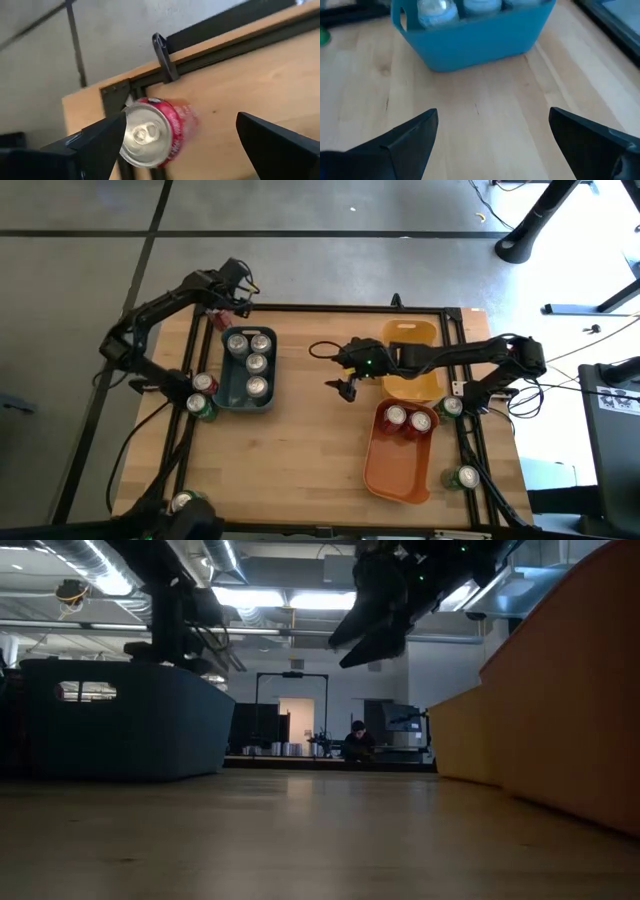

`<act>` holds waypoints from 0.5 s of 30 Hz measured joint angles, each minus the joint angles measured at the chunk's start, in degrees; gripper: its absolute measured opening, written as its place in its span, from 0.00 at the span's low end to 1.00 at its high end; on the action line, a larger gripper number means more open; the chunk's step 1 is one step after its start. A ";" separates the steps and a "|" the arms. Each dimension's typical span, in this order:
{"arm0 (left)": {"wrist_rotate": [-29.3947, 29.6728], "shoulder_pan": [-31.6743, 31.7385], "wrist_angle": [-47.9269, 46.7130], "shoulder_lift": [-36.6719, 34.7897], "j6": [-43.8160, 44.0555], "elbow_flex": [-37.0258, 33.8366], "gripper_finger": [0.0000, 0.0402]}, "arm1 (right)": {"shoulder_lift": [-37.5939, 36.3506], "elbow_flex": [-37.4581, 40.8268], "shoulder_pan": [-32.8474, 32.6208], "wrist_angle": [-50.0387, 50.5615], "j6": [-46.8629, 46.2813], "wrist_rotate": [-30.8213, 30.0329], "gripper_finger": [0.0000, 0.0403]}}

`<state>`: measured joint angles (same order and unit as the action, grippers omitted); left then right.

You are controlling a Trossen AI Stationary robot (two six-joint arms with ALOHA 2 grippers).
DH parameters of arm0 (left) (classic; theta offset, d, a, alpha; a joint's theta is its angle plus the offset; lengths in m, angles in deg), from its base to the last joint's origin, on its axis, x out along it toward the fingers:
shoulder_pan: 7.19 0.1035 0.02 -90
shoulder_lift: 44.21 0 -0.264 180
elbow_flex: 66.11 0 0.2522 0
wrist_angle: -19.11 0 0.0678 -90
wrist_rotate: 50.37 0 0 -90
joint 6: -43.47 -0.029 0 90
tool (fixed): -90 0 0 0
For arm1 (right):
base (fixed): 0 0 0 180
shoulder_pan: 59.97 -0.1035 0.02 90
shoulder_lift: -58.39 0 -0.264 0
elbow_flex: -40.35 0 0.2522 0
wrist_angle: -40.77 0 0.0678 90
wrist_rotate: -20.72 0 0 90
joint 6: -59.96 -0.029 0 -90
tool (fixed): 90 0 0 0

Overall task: Sort soda cans
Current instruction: Put the top red soda can into the orange bin

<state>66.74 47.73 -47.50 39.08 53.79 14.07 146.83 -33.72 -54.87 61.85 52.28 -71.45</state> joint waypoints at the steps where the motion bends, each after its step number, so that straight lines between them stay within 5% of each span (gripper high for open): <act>1: 0.47 0.01 -1.38 0.86 -1.35 1.11 0.90 | 0.49 0.02 0.00 0.10 0.00 0.14 0.94; 9: 0.33 -0.18 -18.77 6.65 -4.23 14.13 0.89 | 4.47 0.02 0.04 -1.29 -0.05 0.22 0.94; 15: 0.79 -0.18 -25.59 12.89 -8.06 16.25 0.89 | 6.98 0.02 0.04 -1.53 -0.80 0.62 0.94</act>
<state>67.53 47.55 -73.09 51.97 45.73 30.32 153.82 -33.70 -54.83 60.33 51.48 -70.83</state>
